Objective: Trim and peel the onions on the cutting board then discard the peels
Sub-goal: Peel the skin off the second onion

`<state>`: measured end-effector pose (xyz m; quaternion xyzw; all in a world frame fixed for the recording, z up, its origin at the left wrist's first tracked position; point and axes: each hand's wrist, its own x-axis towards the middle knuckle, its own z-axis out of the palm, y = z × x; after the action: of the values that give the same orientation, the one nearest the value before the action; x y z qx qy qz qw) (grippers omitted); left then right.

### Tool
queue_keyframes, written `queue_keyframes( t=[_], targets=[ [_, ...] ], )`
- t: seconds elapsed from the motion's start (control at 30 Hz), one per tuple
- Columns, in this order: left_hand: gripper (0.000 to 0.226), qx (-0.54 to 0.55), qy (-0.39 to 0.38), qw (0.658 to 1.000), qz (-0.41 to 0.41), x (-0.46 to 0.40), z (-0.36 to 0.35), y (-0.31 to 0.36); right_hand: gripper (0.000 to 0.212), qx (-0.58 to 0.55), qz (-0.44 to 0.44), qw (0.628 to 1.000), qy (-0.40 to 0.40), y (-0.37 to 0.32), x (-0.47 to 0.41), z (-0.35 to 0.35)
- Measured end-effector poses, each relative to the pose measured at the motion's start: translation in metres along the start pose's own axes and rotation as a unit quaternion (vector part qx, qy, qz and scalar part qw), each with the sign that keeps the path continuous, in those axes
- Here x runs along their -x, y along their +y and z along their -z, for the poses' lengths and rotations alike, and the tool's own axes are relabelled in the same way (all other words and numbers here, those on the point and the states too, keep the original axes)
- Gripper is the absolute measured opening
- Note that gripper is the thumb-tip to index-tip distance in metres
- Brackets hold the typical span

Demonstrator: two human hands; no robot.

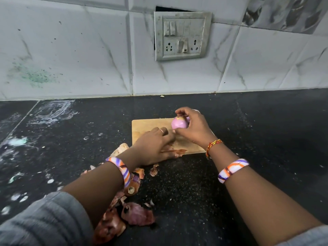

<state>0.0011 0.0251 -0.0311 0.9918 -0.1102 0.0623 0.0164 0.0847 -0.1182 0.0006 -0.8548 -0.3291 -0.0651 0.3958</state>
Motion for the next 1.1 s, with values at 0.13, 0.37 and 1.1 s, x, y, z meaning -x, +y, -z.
queue_keyframes(
  t=[0.13,0.37,1.1],
  targets=[
    [0.037,0.031,0.046,0.998,-0.008,0.004,-0.002,0.01,0.052,-0.038,-0.031,0.998,0.038,-0.004,-0.012,-0.01],
    [0.025,0.427,0.295,0.786,0.335,0.003,0.018,-0.014,0.045,-0.014,0.018,1.0,-0.014,-0.014,-0.027,-0.028],
    [0.03,0.639,0.19,0.602,0.44,-0.016,0.027,-0.022,0.035,0.467,0.02,0.873,-0.138,-0.006,-0.008,-0.03]
  ],
)
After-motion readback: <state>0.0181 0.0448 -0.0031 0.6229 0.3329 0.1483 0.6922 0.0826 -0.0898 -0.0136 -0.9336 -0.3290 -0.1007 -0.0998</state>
